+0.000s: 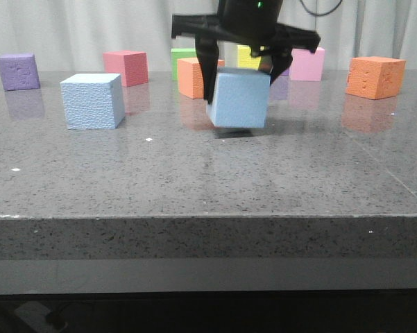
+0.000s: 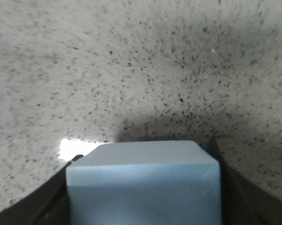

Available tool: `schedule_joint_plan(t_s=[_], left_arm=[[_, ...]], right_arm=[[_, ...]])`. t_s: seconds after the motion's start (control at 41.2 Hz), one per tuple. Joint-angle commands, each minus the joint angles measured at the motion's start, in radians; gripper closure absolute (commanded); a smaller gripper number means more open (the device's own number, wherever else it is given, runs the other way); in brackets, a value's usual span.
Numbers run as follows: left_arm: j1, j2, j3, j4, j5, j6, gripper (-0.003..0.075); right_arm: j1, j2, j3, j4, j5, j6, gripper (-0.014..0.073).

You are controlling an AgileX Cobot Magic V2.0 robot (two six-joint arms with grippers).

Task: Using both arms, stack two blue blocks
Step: 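Carry the light-blue cube toward the table centre and release it, then withdraw the right gripper upward away from the placed cube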

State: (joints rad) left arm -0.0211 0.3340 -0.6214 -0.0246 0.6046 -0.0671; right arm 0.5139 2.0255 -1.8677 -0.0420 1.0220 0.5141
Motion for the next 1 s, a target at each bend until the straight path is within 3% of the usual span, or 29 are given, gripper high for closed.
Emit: schedule_joint_plan(t_s=[0.0,0.17,0.316,0.486,0.68,0.826,0.971], left_arm=[[-0.003,0.019,-0.027,-0.007,-0.077,0.003,0.0283],[-0.003,0.019,-0.027,-0.007,-0.077,0.003,0.0283],[-0.003,0.019,-0.027,-0.007,-0.077,0.003,0.0283],[-0.003,0.019,-0.027,-0.007,-0.077,0.003,0.0283],[-0.003,0.019,-0.027,-0.007,-0.077,0.003,0.0283],[-0.003,0.019,-0.027,-0.007,-0.077,0.003,0.0283],[-0.003,0.019,-0.027,-0.007,-0.077,0.003,0.0283]], right_arm=[[-0.002,-0.046,-0.035,-0.014,-0.03,0.011,0.0141],[-0.002,-0.049,-0.035,-0.01,-0.03,0.01,0.0001],[-0.002,-0.081,-0.035,-0.005,-0.02,-0.026,-0.0005],[-0.007,-0.166,-0.035,0.049,0.072,-0.289,-0.0005],[-0.073,-0.297,-0.015,0.29,0.222,-0.652,-0.0005],[-0.129,-0.434,0.089,0.333,0.21,-0.729,-0.0005],[-0.154,-0.603,0.271,0.331,0.105,-0.786,-0.0005]])
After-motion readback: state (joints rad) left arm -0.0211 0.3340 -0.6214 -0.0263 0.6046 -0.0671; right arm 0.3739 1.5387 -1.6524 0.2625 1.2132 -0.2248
